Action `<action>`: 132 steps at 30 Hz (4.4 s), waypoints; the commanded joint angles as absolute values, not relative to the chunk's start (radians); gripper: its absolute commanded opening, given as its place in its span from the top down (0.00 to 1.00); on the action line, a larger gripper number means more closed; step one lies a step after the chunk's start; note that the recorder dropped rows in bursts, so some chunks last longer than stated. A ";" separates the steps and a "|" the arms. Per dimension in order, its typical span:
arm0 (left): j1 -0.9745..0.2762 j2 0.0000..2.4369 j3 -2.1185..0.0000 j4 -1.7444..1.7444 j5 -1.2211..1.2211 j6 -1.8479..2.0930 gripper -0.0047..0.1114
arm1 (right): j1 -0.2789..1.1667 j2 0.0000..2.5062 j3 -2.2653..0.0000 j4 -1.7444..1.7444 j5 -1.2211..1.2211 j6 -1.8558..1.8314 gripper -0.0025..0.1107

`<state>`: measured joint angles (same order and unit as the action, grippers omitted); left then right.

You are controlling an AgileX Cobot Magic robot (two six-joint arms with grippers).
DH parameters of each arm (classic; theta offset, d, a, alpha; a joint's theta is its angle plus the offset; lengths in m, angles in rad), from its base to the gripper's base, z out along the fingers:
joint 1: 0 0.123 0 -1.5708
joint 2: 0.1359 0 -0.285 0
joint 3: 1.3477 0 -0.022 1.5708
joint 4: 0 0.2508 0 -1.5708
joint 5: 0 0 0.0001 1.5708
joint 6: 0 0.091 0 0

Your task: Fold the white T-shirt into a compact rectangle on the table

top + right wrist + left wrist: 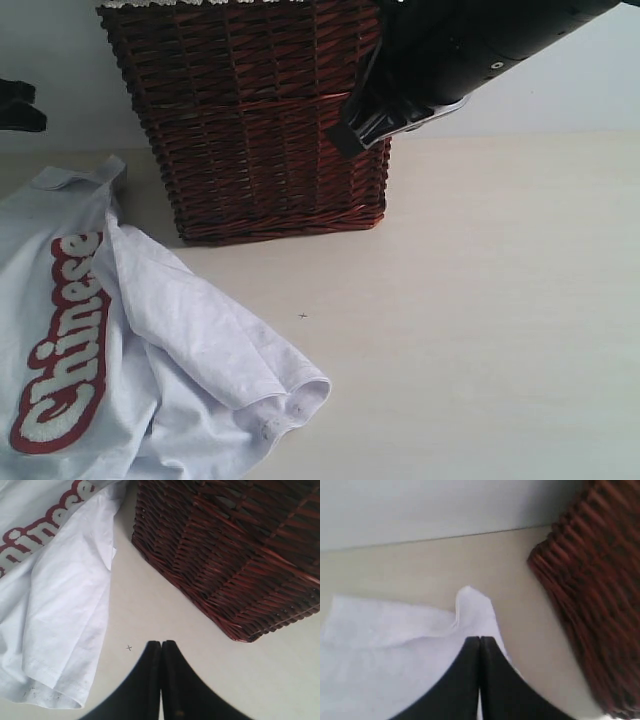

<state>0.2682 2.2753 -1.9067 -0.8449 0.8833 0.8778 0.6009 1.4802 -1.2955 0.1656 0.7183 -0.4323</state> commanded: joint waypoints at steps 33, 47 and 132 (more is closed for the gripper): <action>0.043 2.211 -1.535 -0.302 0.269 0.312 0.96 | 0.598 1.482 -1.291 0.185 0.732 -0.442 0.98; 0.205 2.106 -1.524 -0.304 0.361 0.310 0.96 | 0.666 1.717 -1.186 0.681 0.590 -0.878 0.98; -0.042 2.535 -1.997 -0.446 0.717 0.294 0.96 | 0.830 1.680 -0.857 0.341 0.423 -0.396 0.98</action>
